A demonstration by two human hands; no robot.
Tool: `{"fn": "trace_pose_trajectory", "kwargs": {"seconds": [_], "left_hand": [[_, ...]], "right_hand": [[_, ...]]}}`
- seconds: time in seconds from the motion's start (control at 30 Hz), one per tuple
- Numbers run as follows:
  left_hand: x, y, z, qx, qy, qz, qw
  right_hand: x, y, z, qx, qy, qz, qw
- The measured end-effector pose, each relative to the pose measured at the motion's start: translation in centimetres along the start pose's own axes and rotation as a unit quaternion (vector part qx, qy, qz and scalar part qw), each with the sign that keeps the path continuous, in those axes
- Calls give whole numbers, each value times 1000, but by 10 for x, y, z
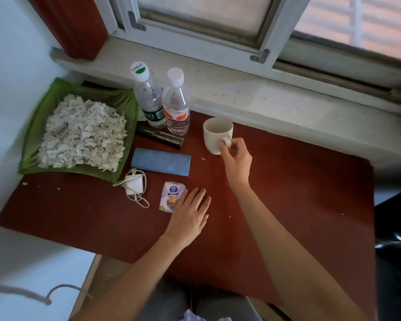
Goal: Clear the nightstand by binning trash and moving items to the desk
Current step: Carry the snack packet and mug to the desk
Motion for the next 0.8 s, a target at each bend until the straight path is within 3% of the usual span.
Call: {"fn": "trace_pose_trajectory", "kwargs": {"seconds": [0.8], "left_hand": [[-1,1,-1,11,3,5,1000]], "right_hand": [[23,27,17,-72,-15,38,997]]}}
Point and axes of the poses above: each hand's wrist, its own y-axis away from the middle knuckle, its own z-axis out of the palm, x = y × z, the point moved 7 cm from there along -y, towards the middle knuckle, and after that the axes turned 12 degrees about -x, right-handed, at the moved point
